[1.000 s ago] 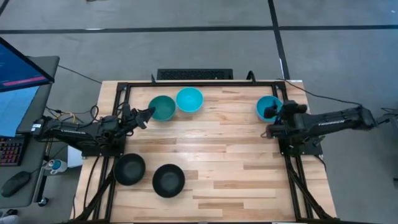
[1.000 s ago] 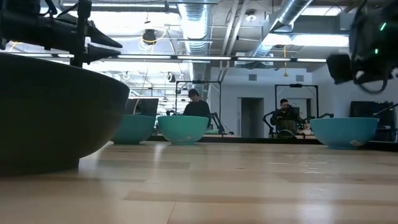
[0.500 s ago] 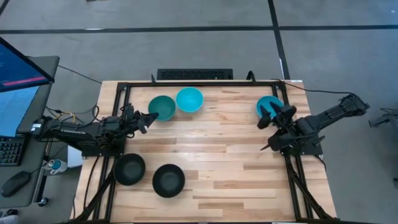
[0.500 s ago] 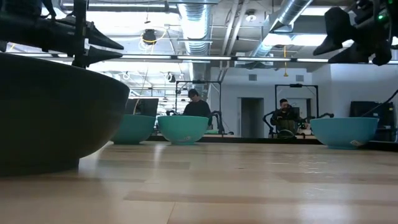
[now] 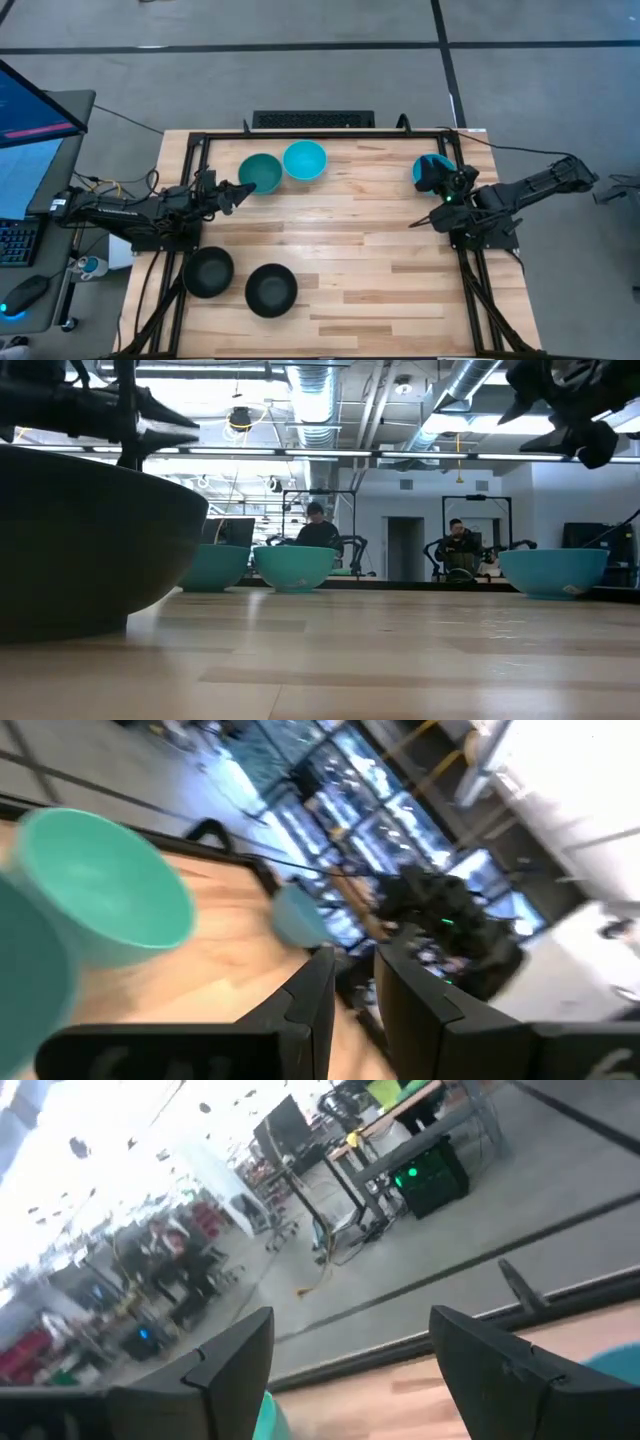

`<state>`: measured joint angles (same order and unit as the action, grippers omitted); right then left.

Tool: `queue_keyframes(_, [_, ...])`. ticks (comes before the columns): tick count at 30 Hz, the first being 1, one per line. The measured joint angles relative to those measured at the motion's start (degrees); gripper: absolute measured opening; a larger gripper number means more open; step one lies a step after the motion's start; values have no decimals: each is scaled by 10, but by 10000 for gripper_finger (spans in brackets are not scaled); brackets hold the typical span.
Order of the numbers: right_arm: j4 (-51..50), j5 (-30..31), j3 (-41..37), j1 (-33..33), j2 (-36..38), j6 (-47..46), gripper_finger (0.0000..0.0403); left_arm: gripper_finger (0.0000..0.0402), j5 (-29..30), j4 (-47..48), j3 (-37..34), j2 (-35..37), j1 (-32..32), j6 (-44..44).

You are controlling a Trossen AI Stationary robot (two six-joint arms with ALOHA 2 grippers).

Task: Nest bowls inside each other
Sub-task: Move the blue bowl to the middle of the table

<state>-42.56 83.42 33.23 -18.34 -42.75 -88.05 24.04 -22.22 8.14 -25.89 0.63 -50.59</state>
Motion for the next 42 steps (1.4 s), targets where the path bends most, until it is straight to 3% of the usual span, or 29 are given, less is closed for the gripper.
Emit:
queue_keyframes(4, [38,-61,0,12,-5,51,292,66,-8,-16,11,0,0,41])
queue_keyframes(7, [85,-109,3,22,-3,129,292,66,-29,34,56,-4,0,107])
queue_keyframes(11, [126,-286,52,51,-6,388,292,66,-55,218,155,-28,1,173])
queue_keyframes(15, [104,-356,109,89,-32,523,288,66,-59,401,247,-78,1,209])
queue_keyframes(17, [37,-416,149,127,-43,519,280,66,-71,445,274,-101,0,221])
queue_keyframes(22, [-347,-488,223,258,-106,402,238,66,-94,476,289,-144,0,234])
queue_keyframes(24, [-396,-523,229,311,-119,409,222,66,-101,479,289,-156,1,235])
queue_keyframes(27, [-376,-567,213,371,-121,483,212,66,-105,480,289,-169,1,246])
queue_keyframes(34, [-166,-642,139,450,-133,539,241,66,-107,482,289,-173,1,260])
queue_keyframes(42, [-113,-673,66,509,-211,554,260,66,-99,483,289,-173,1,262])
